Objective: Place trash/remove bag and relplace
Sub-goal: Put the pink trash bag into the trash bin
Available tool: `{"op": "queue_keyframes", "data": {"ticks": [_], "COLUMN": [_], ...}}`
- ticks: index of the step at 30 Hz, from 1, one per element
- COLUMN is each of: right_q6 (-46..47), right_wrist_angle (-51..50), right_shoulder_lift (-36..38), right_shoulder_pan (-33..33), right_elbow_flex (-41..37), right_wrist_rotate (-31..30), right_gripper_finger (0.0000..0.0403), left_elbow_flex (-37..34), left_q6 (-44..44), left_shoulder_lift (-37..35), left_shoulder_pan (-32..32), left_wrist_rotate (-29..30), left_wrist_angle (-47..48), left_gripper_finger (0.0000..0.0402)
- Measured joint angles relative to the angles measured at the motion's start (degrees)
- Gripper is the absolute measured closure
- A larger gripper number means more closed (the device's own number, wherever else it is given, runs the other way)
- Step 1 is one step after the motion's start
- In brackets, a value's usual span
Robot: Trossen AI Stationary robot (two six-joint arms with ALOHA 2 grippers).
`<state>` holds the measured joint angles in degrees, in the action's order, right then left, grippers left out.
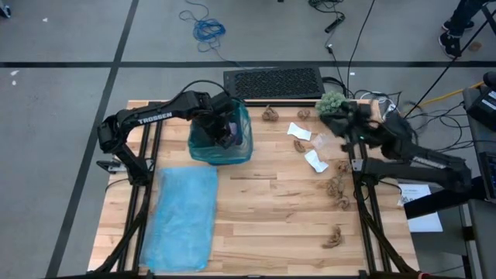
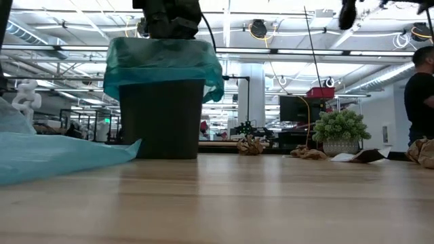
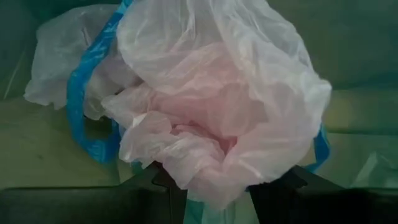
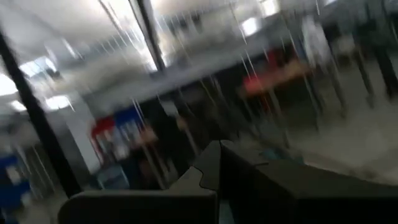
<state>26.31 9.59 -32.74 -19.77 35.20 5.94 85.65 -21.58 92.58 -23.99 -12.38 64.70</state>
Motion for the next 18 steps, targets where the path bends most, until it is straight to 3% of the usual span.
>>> {"op": "queue_keyframes", "data": {"ticks": [7,18], "right_q6": [-4.96,-7.33], "right_wrist_angle": [-22.10,-15.49], "right_shoulder_lift": [-12.31,-16.62], "right_shoulder_pan": [-0.41,-0.52], "right_elbow_flex": [12.80,14.63], "right_wrist_rotate": [-1.97,-2.94], "right_gripper_finger": [0.0403,0.0403], "left_elbow_flex": [0.25,10.69], "left_q6": [0.03,5.50], "left_shoulder_lift": [-0.66,-0.96], "left_shoulder_pan": [0.00,-0.03], "left_wrist_rotate": [-0.33,2.60], "left_wrist_angle": [0.05,1.08], "left_gripper_finger": [0.0260,0.0259]}}
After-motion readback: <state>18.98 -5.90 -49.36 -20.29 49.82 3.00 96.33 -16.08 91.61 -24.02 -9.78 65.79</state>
